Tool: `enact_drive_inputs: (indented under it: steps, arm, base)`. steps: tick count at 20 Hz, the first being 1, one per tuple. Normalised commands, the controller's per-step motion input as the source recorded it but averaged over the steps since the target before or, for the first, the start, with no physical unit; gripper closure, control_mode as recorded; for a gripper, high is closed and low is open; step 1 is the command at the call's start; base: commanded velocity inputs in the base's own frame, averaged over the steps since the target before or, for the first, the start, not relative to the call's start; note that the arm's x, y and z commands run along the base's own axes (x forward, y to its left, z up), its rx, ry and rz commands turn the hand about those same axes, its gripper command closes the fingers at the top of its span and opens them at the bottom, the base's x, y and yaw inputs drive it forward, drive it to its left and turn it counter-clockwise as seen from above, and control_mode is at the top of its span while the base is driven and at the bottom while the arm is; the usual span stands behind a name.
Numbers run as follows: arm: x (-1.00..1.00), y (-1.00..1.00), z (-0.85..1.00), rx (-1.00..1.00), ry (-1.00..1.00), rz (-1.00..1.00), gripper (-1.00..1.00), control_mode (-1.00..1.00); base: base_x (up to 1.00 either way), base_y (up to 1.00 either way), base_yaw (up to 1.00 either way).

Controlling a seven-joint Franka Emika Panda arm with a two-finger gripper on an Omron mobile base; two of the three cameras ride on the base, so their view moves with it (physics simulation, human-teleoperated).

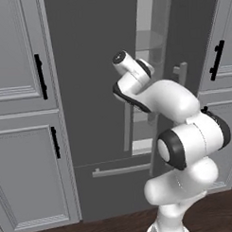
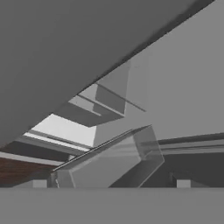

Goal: Take the strawberry from the fridge and place it on top of the pancake, located on the dining counter.

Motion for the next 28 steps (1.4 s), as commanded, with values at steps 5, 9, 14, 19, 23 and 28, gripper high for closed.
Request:
enact_drive_inputs:
  steps: [5,9,14,19,23,28]
  arm:
    - [-0.95,-0.84,0.02,0.00,-0.13,0.00,-1.00,-1.00]
    - [-0.83,-1.00,0.22,0.03,-0.09,0.00,-1.00,-1.00]
    - [-0.64,-1.00,0.39,0.04,-0.06,0.00,-1.00,-1.00]
    - [-0.27,-1.00,0.32,0.08,0.00,0.00,-1.00,-1.00]
    - [-0.22,-1.00,0.28,0.09,0.00,0.00,-1.00,-1.00]
    - [-0.13,-1.00,0.29,0.06,0.00,0.00,-1.00,-1.00]
  base:
    - [0.00,0.00,0.00]
    - [0.00,0.00,0.00]
    - [0.00,0.00,0.00]
    - [0.00,0.00,0.00]
    - [0.00,0.00,0.00]
    - [0.00,0.00,0.00]
